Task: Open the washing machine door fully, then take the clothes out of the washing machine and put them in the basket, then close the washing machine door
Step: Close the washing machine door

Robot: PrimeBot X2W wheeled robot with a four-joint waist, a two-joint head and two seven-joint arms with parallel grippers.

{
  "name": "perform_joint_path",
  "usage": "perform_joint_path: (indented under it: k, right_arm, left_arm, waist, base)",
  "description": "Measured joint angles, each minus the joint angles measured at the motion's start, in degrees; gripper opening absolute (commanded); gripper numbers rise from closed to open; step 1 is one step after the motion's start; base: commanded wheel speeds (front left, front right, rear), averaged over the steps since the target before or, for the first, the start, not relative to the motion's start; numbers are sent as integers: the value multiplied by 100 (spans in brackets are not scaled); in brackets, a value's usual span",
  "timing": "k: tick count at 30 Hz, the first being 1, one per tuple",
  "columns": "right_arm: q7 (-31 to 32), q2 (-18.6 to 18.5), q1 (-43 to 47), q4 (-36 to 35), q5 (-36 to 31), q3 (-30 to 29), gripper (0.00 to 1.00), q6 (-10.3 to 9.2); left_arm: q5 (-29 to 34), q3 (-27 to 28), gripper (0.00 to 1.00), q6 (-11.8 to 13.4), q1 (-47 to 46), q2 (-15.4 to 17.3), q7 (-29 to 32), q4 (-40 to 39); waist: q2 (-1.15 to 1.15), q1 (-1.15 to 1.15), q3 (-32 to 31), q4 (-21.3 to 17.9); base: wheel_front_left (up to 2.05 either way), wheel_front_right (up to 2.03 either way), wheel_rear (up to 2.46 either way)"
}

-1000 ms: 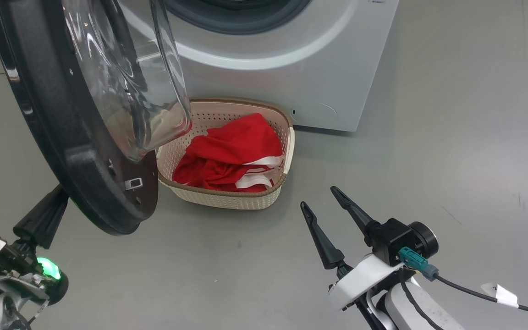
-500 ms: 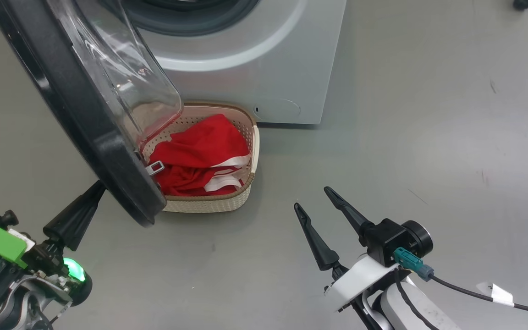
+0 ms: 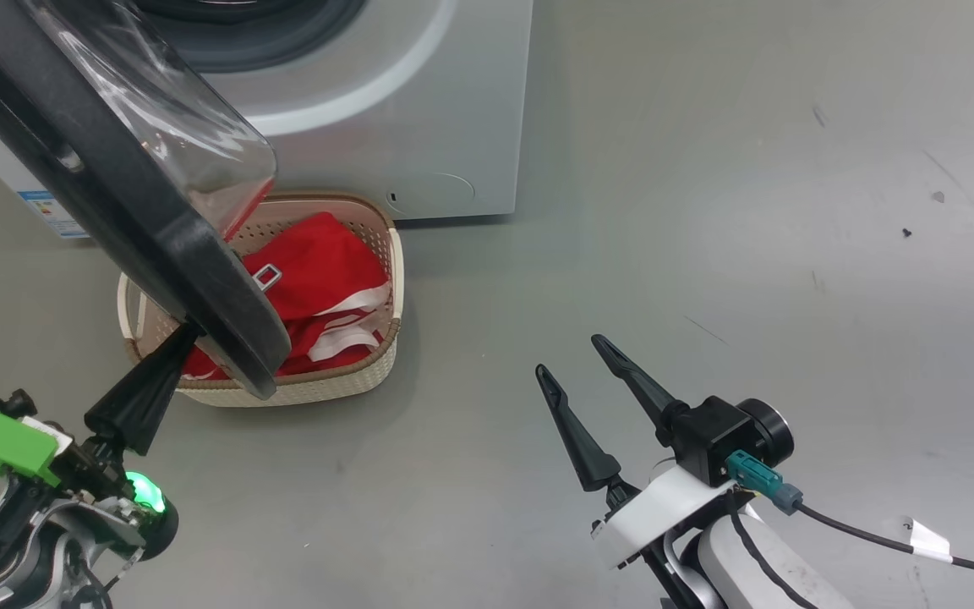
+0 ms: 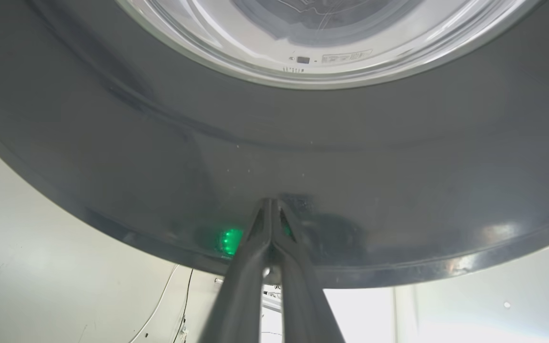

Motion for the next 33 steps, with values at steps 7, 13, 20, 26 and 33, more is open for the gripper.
perform_joint_path:
  k: [7,13,20,26,33]
  right_arm:
    - [0,-1,-50,-98,57,15,100,-53]
    - [0,0,-97,-199,115,33,100,-101]
    - [0,1,-144,-316,203,99,100,-158]
    - [0,2,-145,-371,257,115,100,-252]
    - [0,11,-144,-434,355,125,100,-307]
  left_arm:
    - [99,110,0,52,-270,-15,-307,60]
    - [141,198,0,75,-505,-53,-546,69]
    - [198,279,0,89,-742,-89,-783,118]
    - [339,387,0,101,-888,-90,-1073,214]
    - [535,550,0,94,-1147,-98,-1511,348]
  waist:
    - [0,0,160,-344]
    - [0,0,292,-653]
    - [0,0,436,-1022]
    - [0,0,538,-1358]
    - [0,0,630,-1723]
  base:
    - [0,0,0]
    - [0,0,0]
    - [0,0,0]
    - [0,0,0]
    - [0,0,0]
